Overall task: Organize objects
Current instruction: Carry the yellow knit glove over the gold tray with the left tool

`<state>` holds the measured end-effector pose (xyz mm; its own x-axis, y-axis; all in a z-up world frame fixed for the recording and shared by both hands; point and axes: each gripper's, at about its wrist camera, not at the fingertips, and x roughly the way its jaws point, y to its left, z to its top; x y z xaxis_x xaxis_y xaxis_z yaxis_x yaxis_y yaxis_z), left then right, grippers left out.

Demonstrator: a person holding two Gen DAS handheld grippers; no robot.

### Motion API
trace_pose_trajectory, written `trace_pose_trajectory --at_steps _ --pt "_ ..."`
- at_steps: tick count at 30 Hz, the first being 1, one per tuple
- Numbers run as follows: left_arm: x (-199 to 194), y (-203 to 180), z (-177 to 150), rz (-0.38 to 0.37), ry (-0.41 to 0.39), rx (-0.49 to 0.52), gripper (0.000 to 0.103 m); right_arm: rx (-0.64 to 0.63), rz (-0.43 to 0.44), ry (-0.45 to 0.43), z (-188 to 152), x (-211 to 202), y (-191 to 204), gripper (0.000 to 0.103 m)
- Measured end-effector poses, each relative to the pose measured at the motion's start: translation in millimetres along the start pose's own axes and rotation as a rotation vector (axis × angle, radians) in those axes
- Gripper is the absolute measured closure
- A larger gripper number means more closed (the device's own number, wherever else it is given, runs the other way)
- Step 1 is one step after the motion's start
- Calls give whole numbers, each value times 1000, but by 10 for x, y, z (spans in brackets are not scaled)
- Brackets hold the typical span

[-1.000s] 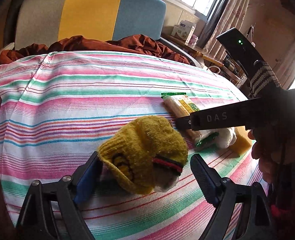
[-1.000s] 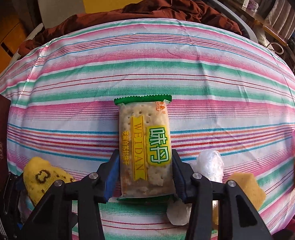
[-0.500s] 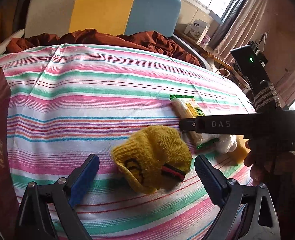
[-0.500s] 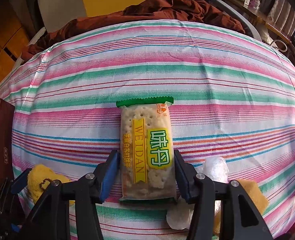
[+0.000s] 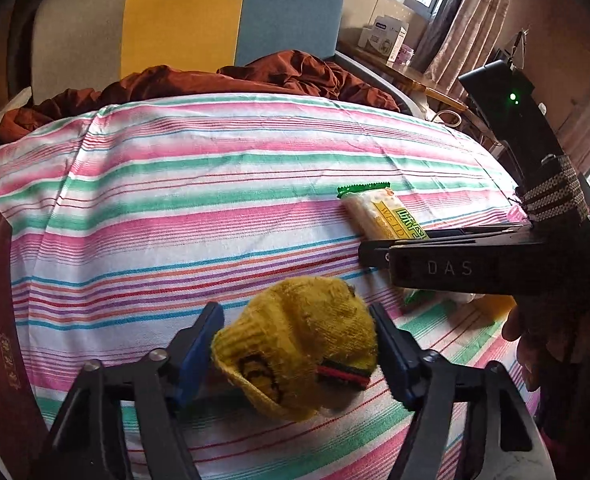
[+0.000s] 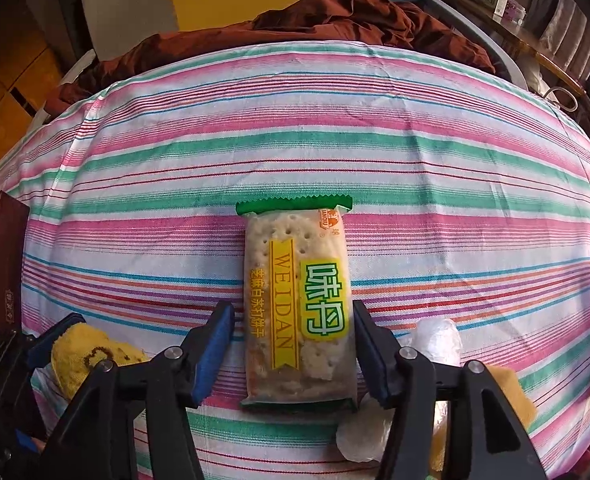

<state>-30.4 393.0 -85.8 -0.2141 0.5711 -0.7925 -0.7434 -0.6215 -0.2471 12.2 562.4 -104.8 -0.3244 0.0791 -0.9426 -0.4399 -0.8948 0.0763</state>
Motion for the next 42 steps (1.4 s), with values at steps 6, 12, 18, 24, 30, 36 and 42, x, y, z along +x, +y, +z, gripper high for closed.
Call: trace_pose_trajectory --at_steps 6,12,18,24,30,36,42 --pt "-155 16 -122 34 -44 -14 42 -19 -16 -16 52 33 18 48" --pt "-485 46 -203 96 -100 -2 42 -32 -2 -26 31 69 57 48" --pt "-883 39 -231 151 -183 29 42 -92 19 -39 27 98 216 49" --pt "-1184 130 -287 175 -222 15 42 -147 32 -48 5 146 378 49" --pt "-1442 335 -366 220 -238 -15 41 -172 27 -56 -40 166 481 50" --pt "-1658 642 -469 269 -251 -70 41 -188 4 -63 -36 209 516 50" --pt "-1890 1017 -592 288 -261 -161 41 -197 -12 -66 -46 209 568 50"
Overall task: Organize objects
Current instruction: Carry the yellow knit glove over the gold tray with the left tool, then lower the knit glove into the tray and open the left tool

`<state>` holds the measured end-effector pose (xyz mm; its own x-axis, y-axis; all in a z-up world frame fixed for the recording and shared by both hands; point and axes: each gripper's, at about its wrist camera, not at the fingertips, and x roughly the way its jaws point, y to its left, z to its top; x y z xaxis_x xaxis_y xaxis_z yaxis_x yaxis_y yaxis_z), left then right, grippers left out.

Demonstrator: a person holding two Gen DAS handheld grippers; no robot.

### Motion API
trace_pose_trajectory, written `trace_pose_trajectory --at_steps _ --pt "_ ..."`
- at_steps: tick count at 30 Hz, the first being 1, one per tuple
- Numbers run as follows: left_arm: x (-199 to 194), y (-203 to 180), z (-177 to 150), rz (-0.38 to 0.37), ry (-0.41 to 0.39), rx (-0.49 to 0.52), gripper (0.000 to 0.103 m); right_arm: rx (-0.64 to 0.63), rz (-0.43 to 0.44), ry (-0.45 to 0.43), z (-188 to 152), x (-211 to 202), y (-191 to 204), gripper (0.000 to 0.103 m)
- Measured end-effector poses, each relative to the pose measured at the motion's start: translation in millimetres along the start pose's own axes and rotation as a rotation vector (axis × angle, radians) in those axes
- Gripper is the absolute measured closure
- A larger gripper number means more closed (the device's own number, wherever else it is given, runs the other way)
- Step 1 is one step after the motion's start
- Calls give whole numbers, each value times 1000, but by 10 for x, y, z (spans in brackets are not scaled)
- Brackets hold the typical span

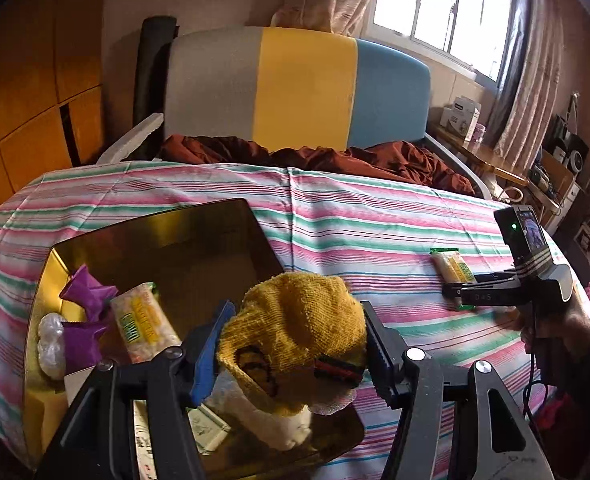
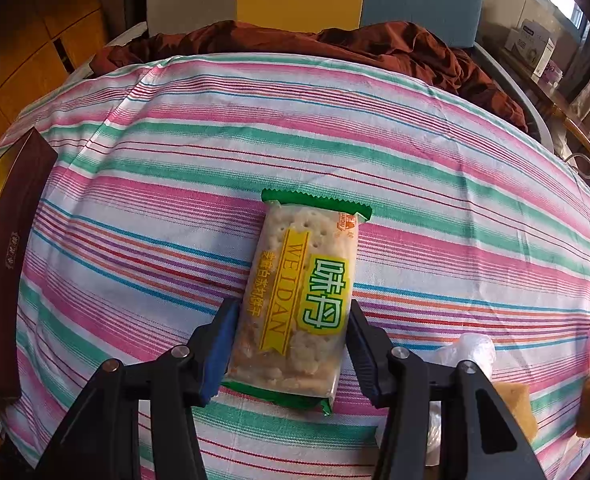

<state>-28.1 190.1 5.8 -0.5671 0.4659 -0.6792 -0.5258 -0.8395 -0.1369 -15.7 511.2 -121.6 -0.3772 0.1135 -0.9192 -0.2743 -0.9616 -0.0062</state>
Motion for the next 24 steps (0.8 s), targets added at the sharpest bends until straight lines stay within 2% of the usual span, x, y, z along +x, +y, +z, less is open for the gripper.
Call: trace_pose_trajectory --at_steps 3,5,9,14,17,20,24 --pt "-86 324 25 16 -6 -76 41 -9 -11 0 -26 -43 32 50" --pt "-144 585 50 19 -9 -147 41 -18 -18 -2 -108 -226 26 50" --pt "-202 1174 102 41 -5 -290 41 -24 -23 0 -117 -236 24 50" --pt "-82 1735 83 91 49 -408 41 -37 -32 0 -93 -223 32 50" --pt "39 1908 50 127 83 -449 40 -43 -37 -1 -99 -238 47 50" --pt "203 1939 28 143 117 -443 39 -44 -37 -1 -98 -236 43 50" --pt "390 1862 7 126 143 -418 38 -43 -36 -1 -86 -220 30 50"
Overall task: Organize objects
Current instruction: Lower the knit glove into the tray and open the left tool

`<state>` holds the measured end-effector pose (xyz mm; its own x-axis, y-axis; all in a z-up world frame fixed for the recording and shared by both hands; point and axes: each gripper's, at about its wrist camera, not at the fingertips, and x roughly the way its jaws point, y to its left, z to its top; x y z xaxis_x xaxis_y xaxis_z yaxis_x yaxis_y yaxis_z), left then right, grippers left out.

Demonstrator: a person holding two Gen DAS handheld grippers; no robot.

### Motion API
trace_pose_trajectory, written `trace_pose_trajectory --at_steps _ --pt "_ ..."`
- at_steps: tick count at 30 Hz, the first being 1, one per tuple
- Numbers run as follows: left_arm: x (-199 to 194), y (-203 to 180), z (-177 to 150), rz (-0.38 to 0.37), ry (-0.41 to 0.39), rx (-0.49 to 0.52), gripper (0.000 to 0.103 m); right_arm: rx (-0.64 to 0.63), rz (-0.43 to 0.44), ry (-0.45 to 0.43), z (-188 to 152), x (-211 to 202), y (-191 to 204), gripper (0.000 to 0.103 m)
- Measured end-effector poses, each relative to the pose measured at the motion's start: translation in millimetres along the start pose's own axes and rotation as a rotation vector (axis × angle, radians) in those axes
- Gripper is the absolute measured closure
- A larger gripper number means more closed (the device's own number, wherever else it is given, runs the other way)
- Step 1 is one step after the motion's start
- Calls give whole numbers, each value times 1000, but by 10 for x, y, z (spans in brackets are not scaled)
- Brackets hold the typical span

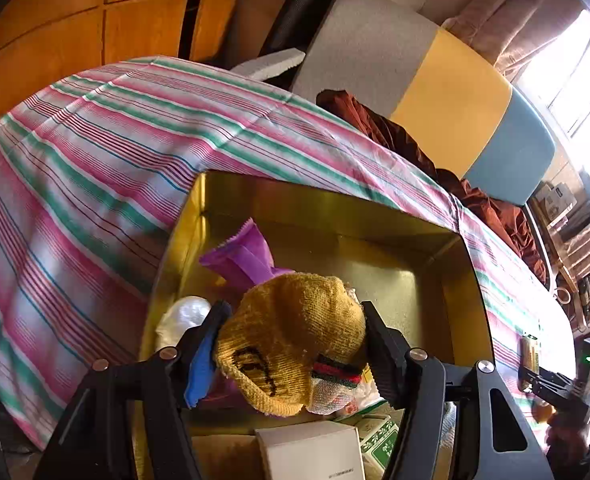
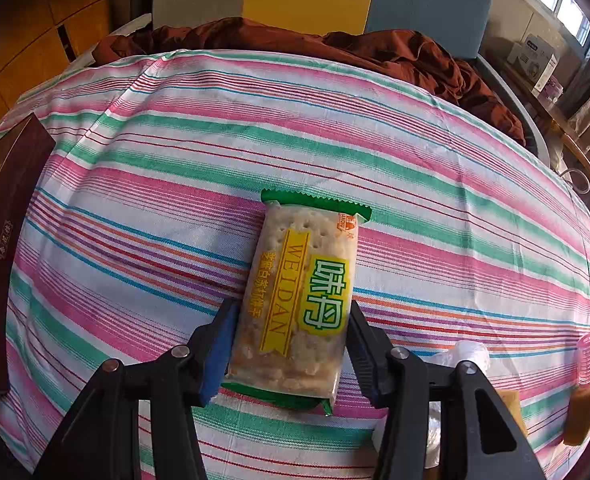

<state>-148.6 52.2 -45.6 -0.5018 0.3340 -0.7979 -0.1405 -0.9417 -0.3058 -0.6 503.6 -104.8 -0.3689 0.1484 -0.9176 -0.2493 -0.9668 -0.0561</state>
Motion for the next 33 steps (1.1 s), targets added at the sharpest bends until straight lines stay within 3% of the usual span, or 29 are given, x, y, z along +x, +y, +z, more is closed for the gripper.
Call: trace_pose_trajectory --at_steps 4,7,11,19,29,33 --pt "103 -55 -40 26 20 25 31 0 1 0 5 9 -8 50" --pt "23 -60 -91 48 -5 40 20 1 1 0 5 9 -8 50" --pt "-145 -69 -135 72 -53 72 14 0 -2 -1 22 37 -26 50" --pt "-502 -179 -321 112 -158 134 7 -6 -24 -4 1 8 17 50" --pt "-754 -295 -511 97 -196 180 7 -6 -52 6 -28 -43 134 54" --pt "-837 -313 -572 98 -214 197 5 27 -11 22 -61 -102 235 54"
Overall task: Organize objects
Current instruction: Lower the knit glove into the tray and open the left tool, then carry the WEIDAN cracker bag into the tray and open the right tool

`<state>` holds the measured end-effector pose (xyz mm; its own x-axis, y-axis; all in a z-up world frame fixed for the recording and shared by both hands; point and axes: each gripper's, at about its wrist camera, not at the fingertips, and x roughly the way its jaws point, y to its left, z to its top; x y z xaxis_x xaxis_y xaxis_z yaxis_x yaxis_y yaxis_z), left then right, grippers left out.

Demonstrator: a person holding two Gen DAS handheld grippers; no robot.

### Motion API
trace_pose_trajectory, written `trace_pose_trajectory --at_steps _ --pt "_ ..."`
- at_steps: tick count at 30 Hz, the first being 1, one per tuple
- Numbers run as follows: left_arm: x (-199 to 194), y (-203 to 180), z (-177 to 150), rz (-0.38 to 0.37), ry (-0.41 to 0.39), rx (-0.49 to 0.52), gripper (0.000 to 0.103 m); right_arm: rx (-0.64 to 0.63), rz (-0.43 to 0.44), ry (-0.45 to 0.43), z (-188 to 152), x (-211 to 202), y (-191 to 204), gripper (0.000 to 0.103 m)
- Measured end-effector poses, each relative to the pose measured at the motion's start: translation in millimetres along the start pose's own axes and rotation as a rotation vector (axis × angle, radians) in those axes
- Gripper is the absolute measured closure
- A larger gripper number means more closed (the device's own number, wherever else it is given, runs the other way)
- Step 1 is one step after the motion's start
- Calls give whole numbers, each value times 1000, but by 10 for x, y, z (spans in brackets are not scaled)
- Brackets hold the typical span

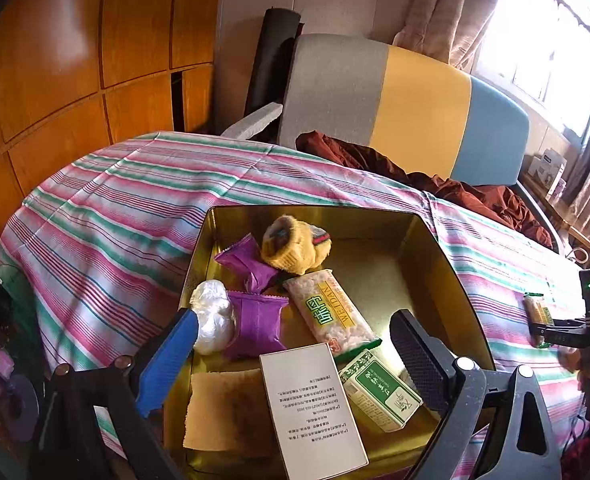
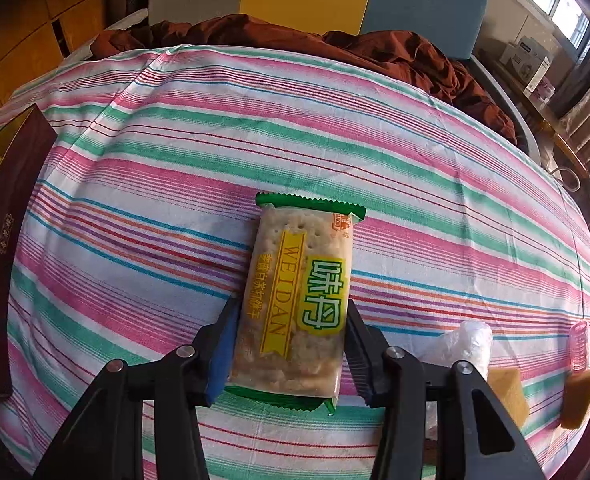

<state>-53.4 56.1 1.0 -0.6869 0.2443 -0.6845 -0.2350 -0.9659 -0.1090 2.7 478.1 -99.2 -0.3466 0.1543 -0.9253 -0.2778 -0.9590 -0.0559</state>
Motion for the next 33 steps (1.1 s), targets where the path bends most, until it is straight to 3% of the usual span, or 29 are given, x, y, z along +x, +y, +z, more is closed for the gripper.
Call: trace_pose_trajectory --at_steps 5,9,16,19,23,26,33 --pt "-59 35 -30 -6 -10 1 4 48 164 17 -44 -79 249 54" --pt "-71 79 -48 -13 -9 -6 4 62 256 -50 19 -358 516 54" --pt "-91 212 -73 -27 -14 -42 4 -86 367 -158 305 -911 1360 54" --pt "-123 278 -75 -27 -25 -58 4 -160 379 -171 403 -955 1784 54" --pt "-146 394 -83 -24 -28 -84 5 -213 386 -127 503 -777 2258 54" --pt "-156 483 -101 -20 -28 -106 4 -266 347 -97 529 -599 2547 54" --pt "-164 583 -123 -8 -22 -121 4 -313 267 -11 505 -177 2792 54"
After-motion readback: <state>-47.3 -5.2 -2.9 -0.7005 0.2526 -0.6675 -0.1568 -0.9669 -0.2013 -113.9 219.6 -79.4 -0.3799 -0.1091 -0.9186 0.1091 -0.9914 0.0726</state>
